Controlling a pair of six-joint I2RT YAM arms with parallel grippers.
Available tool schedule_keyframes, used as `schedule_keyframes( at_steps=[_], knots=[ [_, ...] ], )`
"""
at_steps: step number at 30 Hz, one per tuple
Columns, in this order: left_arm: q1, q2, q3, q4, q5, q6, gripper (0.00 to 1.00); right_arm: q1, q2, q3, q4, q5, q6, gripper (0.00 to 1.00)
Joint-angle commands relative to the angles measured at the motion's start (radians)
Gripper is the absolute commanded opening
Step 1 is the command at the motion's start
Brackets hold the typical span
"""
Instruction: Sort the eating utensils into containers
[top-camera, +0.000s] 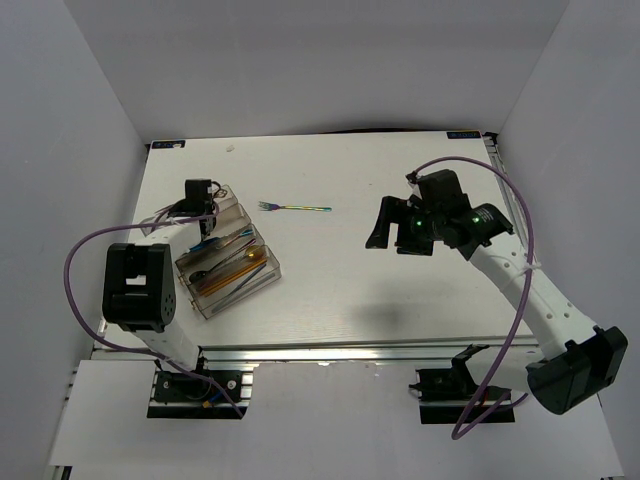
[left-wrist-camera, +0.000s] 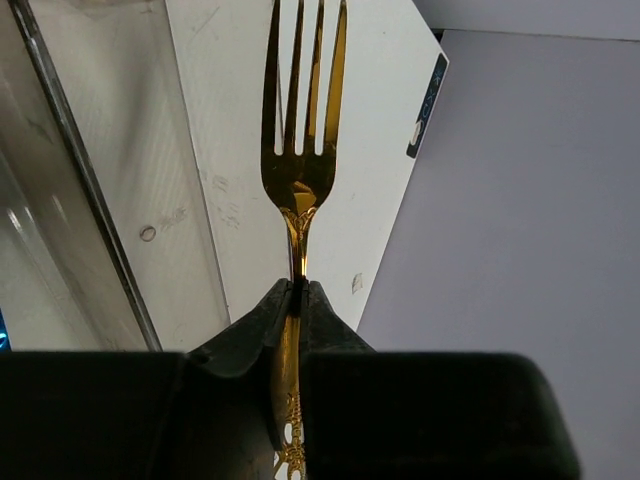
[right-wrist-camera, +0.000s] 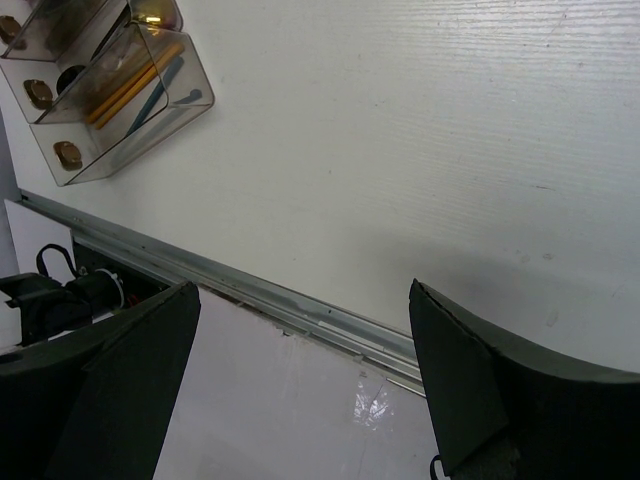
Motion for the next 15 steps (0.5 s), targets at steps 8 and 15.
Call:
schedule_keyframes(
  at_steps=[8, 15],
  knots=[
    [0.003, -0.047, -0.003, -0.071, 0.026, -0.042, 0.34, -0.002, 0.018, 0.034, 0.025, -0.011, -0.012, 0.89],
    [0.003, -0.081, 0.012, 0.015, 0.047, 0.036, 0.48, -0.002, 0.024, 0.041, 0.031, -0.019, -0.007, 0.89]
  ],
)
